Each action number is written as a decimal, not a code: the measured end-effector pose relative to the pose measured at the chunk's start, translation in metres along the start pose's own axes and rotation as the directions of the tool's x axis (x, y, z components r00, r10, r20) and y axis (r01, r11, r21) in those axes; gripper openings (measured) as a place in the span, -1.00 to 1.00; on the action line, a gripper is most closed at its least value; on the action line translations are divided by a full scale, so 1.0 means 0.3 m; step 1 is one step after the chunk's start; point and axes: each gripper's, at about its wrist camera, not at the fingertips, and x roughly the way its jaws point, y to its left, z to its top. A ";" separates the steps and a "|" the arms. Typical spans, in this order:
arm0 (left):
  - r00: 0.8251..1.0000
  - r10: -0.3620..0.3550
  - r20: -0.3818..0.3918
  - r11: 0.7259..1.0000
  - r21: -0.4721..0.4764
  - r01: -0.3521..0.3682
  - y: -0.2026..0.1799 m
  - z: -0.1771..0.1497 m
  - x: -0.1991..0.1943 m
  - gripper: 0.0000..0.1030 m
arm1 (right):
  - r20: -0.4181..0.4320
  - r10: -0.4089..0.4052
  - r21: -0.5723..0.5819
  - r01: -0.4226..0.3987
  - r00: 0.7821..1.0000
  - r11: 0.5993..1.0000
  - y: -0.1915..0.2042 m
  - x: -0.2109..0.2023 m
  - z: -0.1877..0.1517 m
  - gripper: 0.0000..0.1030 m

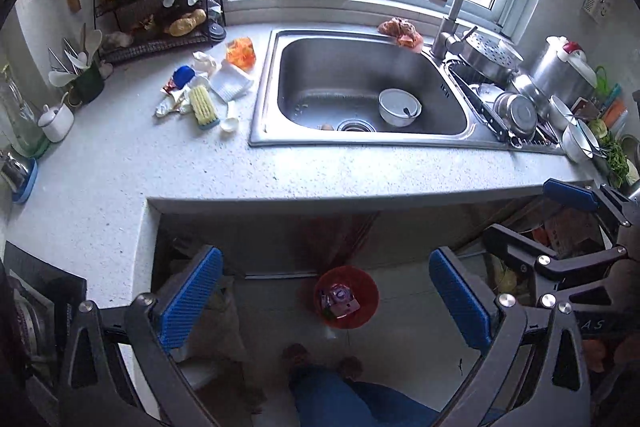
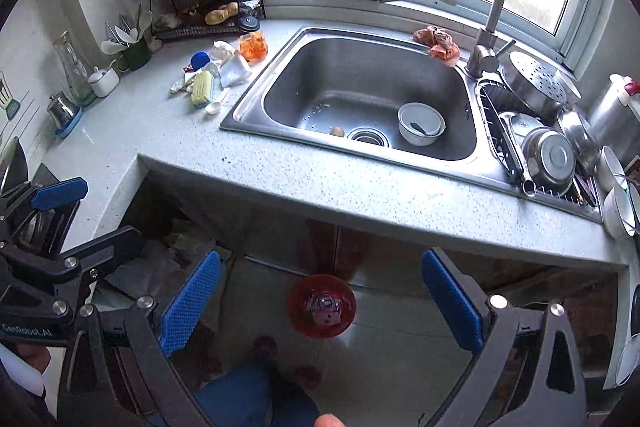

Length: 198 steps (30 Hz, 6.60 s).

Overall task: Collect trash
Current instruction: 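Raise both grippers back up over the counter toward the trash pile, then grasp the yellow-bristled scrub brush with the right gripper and lift it, then grasp the blue round lid with the left gripper while the right gripper holds the brush, then carry the blue lid and scrub brush down toward the red bucket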

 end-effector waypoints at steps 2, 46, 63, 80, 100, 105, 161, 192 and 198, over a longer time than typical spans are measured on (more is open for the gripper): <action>1.000 0.017 0.019 1.000 -0.002 -0.017 0.019 0.028 -0.029 0.99 | 0.014 0.009 -0.012 -0.009 1.000 1.000 0.015 -0.019 0.030 0.95; 0.966 0.033 -0.256 0.964 -0.247 -0.098 1.054 0.443 0.588 0.99 | -0.334 0.131 -0.246 -0.220 0.933 0.944 0.660 0.854 0.784 0.77; 0.951 0.044 -0.305 0.964 -0.238 -0.121 1.168 0.475 0.721 0.99 | -0.442 0.045 -0.317 -0.204 0.896 0.926 0.734 1.037 0.785 -0.20; 0.975 -0.052 -0.217 0.994 -0.101 0.031 1.054 0.621 0.667 0.99 | -0.342 0.081 -0.188 -0.153 0.936 0.970 0.603 0.835 0.824 -0.29; 0.949 -0.096 -0.300 0.985 0.108 0.134 1.000 0.867 0.939 0.14 | -0.310 -0.009 0.044 0.024 0.951 0.999 0.459 0.945 0.923 -0.29; 0.935 -0.105 -0.338 0.966 0.188 0.177 0.963 0.886 0.987 -0.09 | -0.325 -0.015 0.089 0.046 0.946 0.995 0.427 0.978 0.928 -0.29; 0.971 -0.170 -0.167 0.964 0.176 0.199 0.148 0.273 0.375 -0.65 | -0.167 0.021 0.171 0.008 0.986 0.985 0.059 0.270 0.203 -0.31; 0.862 -0.143 -0.486 0.907 0.284 0.310 -0.307 -0.276 0.868 -0.65 | -0.397 0.067 0.346 0.082 0.915 0.935 -0.263 0.572 -0.463 -0.31; 0.860 -0.120 -0.497 0.916 0.279 0.289 -0.294 -0.405 1.050 -0.65 | -0.409 0.088 0.339 0.062 0.908 0.939 -0.275 0.750 -0.583 -0.31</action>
